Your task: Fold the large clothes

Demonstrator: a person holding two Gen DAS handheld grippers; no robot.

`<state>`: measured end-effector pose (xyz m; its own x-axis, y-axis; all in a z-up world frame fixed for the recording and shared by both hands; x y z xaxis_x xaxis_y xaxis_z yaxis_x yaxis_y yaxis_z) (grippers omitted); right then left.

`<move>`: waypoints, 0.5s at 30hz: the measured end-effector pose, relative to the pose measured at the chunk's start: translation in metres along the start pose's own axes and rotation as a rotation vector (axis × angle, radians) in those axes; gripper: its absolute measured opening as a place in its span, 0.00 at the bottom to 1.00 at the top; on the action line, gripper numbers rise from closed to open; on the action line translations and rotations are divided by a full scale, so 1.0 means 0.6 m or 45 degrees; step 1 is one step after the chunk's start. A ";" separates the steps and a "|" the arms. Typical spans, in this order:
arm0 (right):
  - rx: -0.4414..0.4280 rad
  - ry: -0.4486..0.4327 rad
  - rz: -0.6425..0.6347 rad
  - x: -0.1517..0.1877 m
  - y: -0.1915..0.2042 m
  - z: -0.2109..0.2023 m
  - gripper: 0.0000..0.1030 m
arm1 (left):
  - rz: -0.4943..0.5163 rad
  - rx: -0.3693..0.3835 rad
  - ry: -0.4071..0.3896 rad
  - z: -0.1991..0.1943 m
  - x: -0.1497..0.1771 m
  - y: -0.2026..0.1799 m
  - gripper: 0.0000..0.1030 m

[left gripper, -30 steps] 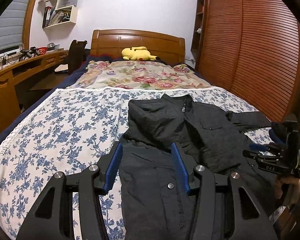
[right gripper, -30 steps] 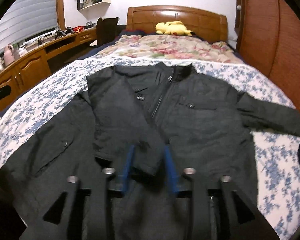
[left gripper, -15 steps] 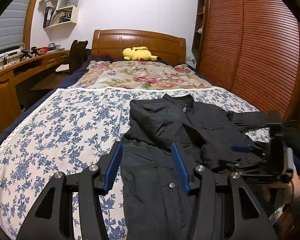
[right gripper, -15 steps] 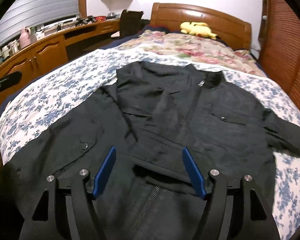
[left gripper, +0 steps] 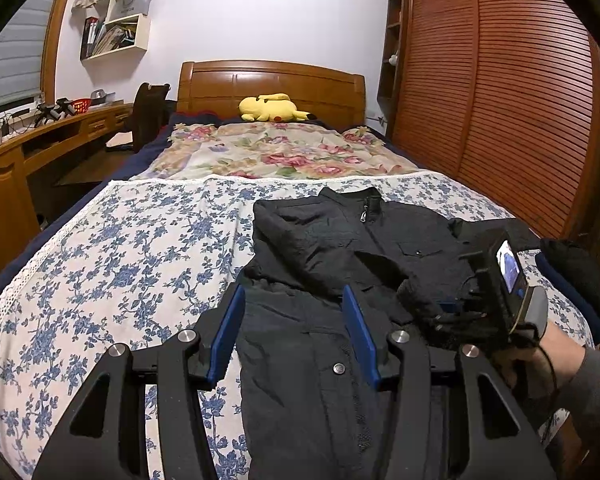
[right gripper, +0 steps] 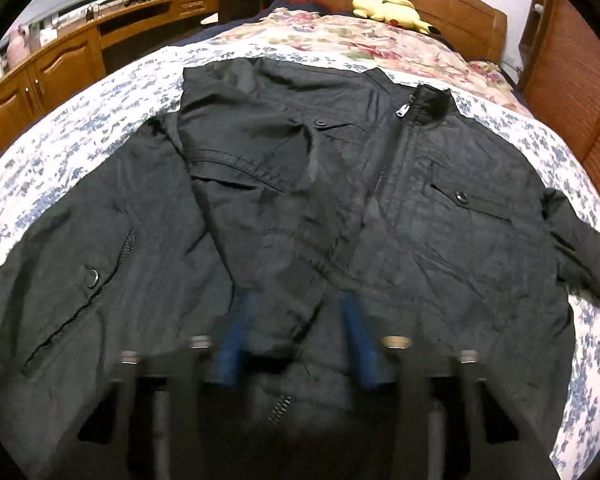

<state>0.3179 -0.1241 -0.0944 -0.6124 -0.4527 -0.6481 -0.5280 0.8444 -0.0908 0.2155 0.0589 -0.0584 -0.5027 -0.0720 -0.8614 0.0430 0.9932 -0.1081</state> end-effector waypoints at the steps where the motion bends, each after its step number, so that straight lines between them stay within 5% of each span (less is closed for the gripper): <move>1: 0.004 -0.004 0.005 0.001 -0.004 -0.007 0.11 | 0.002 0.001 0.000 0.000 0.000 0.000 0.50; 15: -0.158 -0.297 0.024 0.032 -0.010 -0.256 0.09 | 0.001 0.010 0.004 -0.002 0.002 -0.004 0.50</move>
Point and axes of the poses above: each gripper's, at about its wrist camera, not at the fingertips, and z roughly the way its jaws point, y to its left, x to its underside, the point moved 5 cm from there along z, roughly the way its jaws point, and after that the axes turned 1 degree about z, right-handed, at the moved point
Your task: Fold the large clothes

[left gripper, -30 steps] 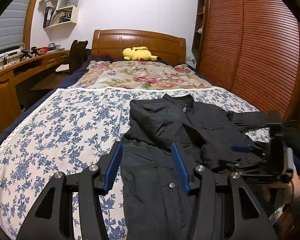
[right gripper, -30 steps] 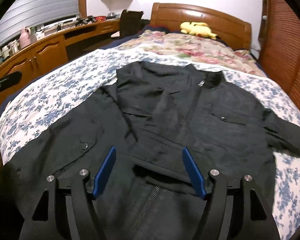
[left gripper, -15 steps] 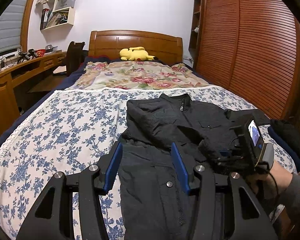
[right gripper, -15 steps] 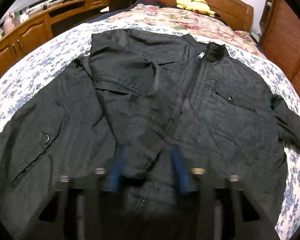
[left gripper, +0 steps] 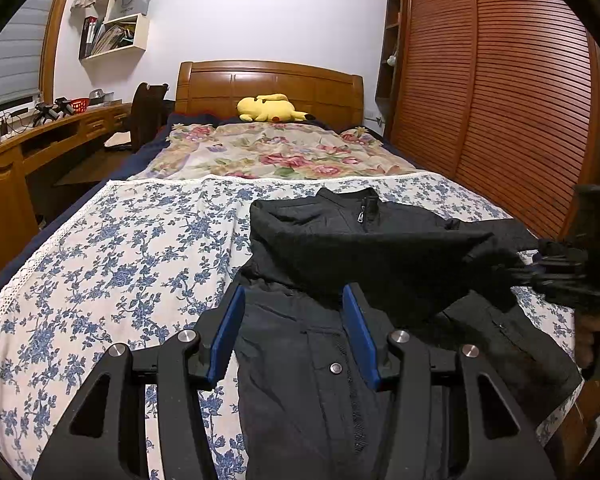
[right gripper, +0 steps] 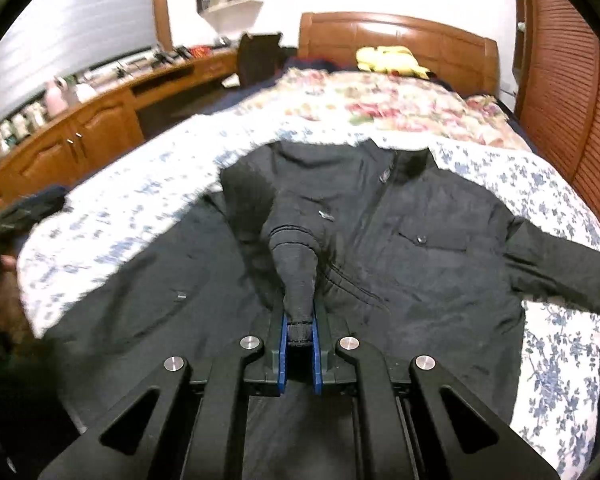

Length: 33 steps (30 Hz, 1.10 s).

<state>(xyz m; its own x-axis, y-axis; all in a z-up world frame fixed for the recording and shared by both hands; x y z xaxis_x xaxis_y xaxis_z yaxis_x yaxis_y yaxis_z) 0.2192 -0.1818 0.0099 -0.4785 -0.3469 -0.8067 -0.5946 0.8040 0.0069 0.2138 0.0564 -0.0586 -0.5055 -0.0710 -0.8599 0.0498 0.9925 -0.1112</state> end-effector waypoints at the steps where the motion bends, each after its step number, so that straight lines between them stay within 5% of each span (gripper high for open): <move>1: -0.015 -0.008 -0.006 0.000 0.006 -0.014 0.09 | 0.000 0.004 -0.002 -0.001 0.000 -0.002 0.50; 10: -0.049 -0.081 0.000 0.009 0.018 -0.076 0.08 | 0.007 0.010 0.009 0.010 0.000 -0.014 0.50; 21: 0.336 0.125 0.248 0.108 -0.150 -0.004 0.08 | 0.018 0.037 0.008 0.014 0.000 -0.029 0.50; 24: 0.457 0.131 0.231 0.117 -0.167 -0.008 0.18 | 0.015 0.056 0.012 0.021 0.000 -0.038 0.50; 28: 0.441 0.111 0.240 0.121 -0.163 -0.016 0.40 | 0.026 0.081 0.023 0.039 -0.001 -0.061 0.50; 33: 0.365 0.108 0.222 0.120 -0.163 -0.008 0.45 | 0.030 0.123 0.036 0.061 0.001 -0.095 0.50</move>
Point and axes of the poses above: each gripper's, at about its wrist camera, not at the fingertips, and z roughly the way its jaws point, y to its left, x to its underside, the point moved 5 cm from there along z, roughly the way its jaws point, and after that the axes turned 1 degree about z, right-handed, at the moved point
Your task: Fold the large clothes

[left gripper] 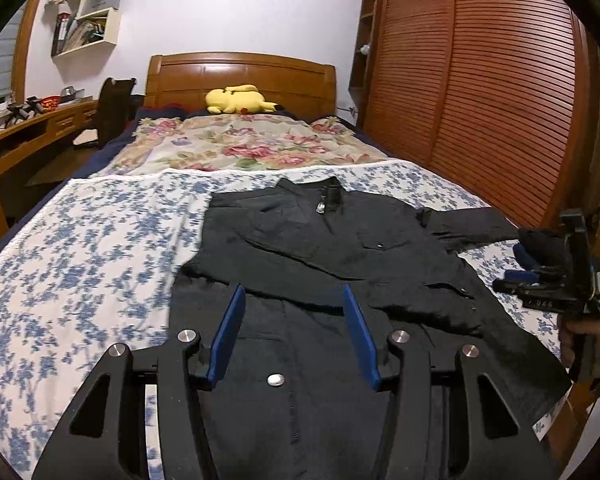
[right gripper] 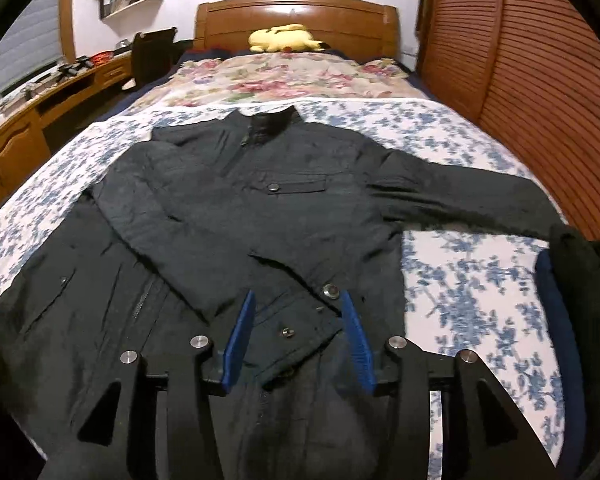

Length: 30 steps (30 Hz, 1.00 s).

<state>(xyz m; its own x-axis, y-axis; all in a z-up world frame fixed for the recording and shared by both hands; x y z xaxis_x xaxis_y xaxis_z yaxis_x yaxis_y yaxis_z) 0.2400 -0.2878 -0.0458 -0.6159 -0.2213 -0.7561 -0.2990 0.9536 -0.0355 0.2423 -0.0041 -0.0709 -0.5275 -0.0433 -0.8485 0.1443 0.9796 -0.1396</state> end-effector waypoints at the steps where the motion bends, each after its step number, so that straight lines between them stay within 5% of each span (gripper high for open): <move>1: -0.012 0.014 -0.012 0.006 0.003 0.007 0.45 | 0.001 0.010 0.003 0.007 0.001 -0.009 0.50; 8: -0.031 0.044 0.032 0.010 -0.036 0.038 0.45 | 0.031 0.086 0.003 0.030 0.007 -0.064 0.50; 18: 0.103 0.036 0.133 -0.026 -0.157 0.059 0.50 | 0.080 0.150 -0.024 0.042 0.012 -0.132 0.52; 30: 0.218 0.017 0.296 -0.082 -0.268 0.106 0.67 | 0.140 0.210 -0.042 0.049 0.010 -0.175 0.76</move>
Point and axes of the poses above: each gripper's, at about its wrist camera, not at the fingertips, and z roughly the way its jaws point, y to its left, x to its underside, the point moved 5 cm from there along z, roughly the way its jaws point, and after that the axes turned 1 degree about z, right-handed, at the moved point
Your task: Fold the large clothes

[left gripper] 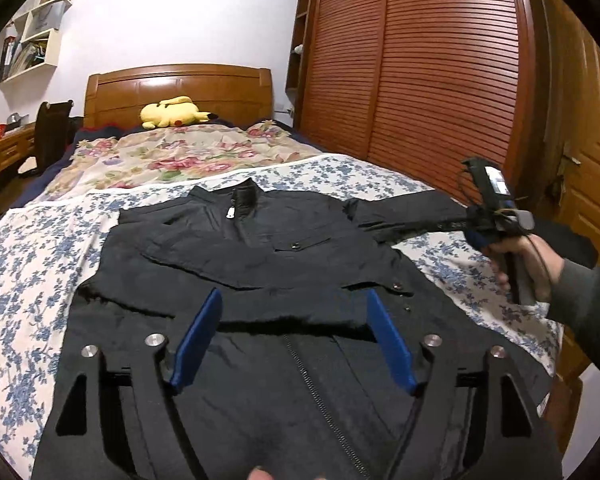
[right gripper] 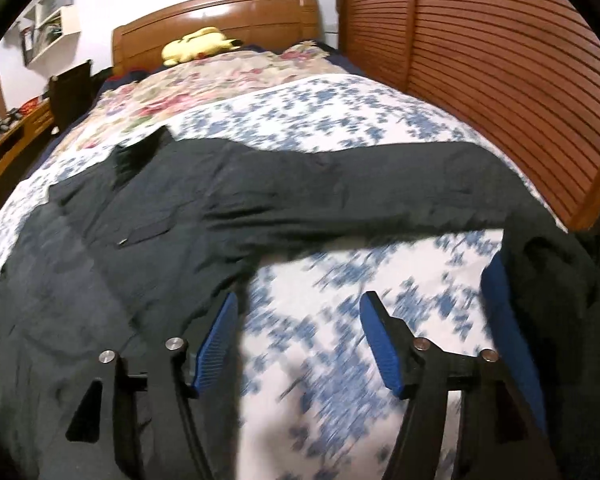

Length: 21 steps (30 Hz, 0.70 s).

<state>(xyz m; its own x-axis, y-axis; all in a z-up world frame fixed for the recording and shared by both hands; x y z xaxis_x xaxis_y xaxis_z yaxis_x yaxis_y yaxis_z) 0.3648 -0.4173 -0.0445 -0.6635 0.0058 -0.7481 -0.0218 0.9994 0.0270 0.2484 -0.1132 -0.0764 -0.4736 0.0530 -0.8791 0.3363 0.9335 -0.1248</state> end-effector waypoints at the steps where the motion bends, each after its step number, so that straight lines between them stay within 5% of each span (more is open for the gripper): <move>1: 0.003 0.000 0.010 -0.006 -0.002 0.010 0.69 | 0.001 -0.004 -0.002 0.000 0.000 0.000 0.77; 21: -0.010 0.085 0.426 -0.058 -0.085 0.200 0.72 | -0.008 -0.047 0.019 0.020 -0.002 0.019 0.80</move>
<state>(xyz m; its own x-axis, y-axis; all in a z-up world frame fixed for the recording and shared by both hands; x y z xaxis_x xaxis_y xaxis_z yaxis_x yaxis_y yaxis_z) 0.4788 -0.4642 -0.0993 -0.6822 0.3308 -0.6520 0.1999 0.9422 0.2689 0.2628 -0.1068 -0.0825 -0.4875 0.0523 -0.8716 0.3034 0.9462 -0.1129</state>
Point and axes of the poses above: each gripper's, at about its wrist camera, not at the fingertips, and z roughly the way its jaws point, y to its left, x to its underside, the point moved 5 cm from there along z, roughly the way its jaws point, and after that the axes turned 1 degree about z, right-handed, at the moved point
